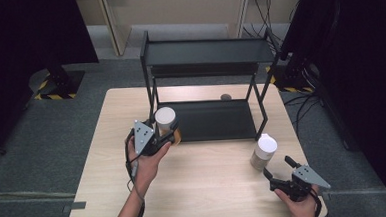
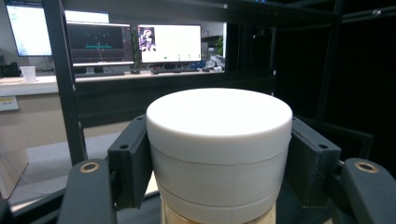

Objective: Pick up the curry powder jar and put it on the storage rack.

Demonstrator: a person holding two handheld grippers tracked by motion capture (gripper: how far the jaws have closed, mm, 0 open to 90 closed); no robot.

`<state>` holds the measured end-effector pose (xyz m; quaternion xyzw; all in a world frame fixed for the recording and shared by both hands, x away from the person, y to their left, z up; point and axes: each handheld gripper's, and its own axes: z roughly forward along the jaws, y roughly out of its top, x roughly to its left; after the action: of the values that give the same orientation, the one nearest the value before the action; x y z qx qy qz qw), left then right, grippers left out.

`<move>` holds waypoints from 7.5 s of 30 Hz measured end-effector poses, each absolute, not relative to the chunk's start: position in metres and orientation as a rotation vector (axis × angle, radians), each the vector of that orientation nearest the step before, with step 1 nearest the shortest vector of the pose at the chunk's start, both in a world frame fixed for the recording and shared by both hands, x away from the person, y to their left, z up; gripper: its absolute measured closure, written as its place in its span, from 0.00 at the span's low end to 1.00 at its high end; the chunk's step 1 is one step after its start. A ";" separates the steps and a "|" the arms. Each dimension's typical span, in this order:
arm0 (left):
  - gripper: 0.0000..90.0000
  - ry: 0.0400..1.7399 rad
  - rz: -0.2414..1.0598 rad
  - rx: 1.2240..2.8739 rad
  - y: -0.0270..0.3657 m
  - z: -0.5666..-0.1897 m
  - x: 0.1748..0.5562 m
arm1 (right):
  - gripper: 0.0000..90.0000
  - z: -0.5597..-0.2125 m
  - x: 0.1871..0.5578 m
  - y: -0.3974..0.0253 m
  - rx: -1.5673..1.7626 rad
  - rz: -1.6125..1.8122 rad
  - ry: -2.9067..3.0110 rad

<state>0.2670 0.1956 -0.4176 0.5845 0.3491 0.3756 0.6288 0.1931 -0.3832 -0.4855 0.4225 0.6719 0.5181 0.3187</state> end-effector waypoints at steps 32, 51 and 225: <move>0.37 0.765 0.921 1.274 0.182 -0.356 0.285 | 0.04 -0.485 0.194 -0.383 1.115 1.363 1.766; 0.37 0.785 0.929 1.235 0.180 -0.336 0.294 | 0.05 -0.486 0.195 -0.384 1.117 1.371 1.765; 0.13 0.934 1.017 1.210 0.158 -0.225 0.403 | 0.05 -0.487 0.196 -0.386 1.103 1.386 1.773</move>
<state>0.4029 0.1577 -0.2254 0.5233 0.4043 0.4400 0.6075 0.1957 -0.3860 -0.4866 0.4183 0.6720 0.5252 0.3125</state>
